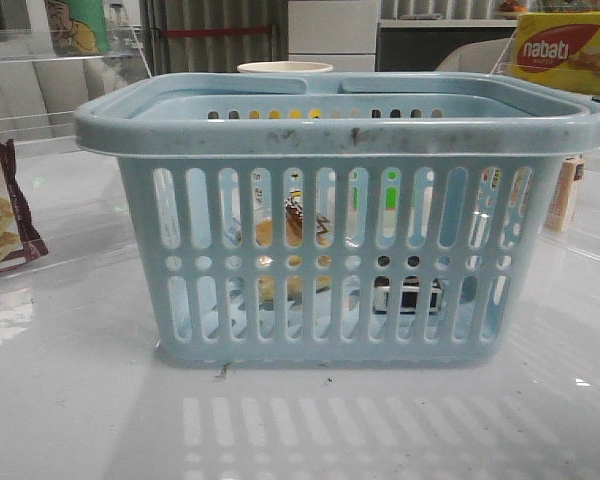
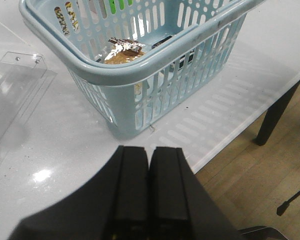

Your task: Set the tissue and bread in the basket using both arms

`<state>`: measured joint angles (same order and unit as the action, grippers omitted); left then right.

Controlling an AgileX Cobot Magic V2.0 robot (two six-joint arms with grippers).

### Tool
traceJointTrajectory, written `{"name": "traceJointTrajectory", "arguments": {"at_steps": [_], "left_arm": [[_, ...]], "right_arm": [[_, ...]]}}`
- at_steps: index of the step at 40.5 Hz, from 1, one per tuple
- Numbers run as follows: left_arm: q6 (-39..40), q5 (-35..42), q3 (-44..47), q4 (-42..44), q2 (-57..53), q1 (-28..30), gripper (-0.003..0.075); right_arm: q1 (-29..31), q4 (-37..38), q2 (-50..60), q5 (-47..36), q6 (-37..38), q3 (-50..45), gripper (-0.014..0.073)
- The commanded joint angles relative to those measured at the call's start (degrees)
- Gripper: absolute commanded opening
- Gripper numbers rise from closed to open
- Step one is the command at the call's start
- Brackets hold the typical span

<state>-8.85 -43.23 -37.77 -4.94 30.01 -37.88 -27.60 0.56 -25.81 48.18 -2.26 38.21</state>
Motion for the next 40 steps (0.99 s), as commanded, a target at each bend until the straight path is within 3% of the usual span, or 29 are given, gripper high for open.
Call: {"name": "traceJointTrajectory", "arguments": {"at_steps": [1, 7, 15, 23, 29, 40], "left_arm": [[0.72, 4.15, -1.58, -0.28, -2.21, 0.42, 0.0090], [0.07, 8.46, 1.91, 3.81, -8.56, 7.94, 0.0091], [0.07, 30.65, 19.00, 4.32, -20.34, 21.78, 0.0090], [0.07, 42.03, 32.22, 4.04, -27.19, 30.96, 0.0090], [0.07, 46.53, 37.89, 1.89, -30.71, 34.03, 0.0090], [0.07, 45.52, 38.17, 1.31, -31.41, 34.04, 0.0090]], "right_arm": [[0.02, 0.86, -0.26, -3.81, -0.16, 1.48, 0.0069], [0.02, 0.86, -0.26, -3.74, -0.16, 1.48, 0.0069], [0.02, 0.86, -0.26, -3.74, -0.16, 1.48, 0.0069], [0.02, 0.86, -0.26, -3.74, -0.16, 1.48, 0.0069], [0.02, 0.86, -0.26, -3.71, -0.16, 1.48, 0.0069], [0.02, 0.86, -0.26, -3.50, -0.16, 1.48, 0.0069]]}}
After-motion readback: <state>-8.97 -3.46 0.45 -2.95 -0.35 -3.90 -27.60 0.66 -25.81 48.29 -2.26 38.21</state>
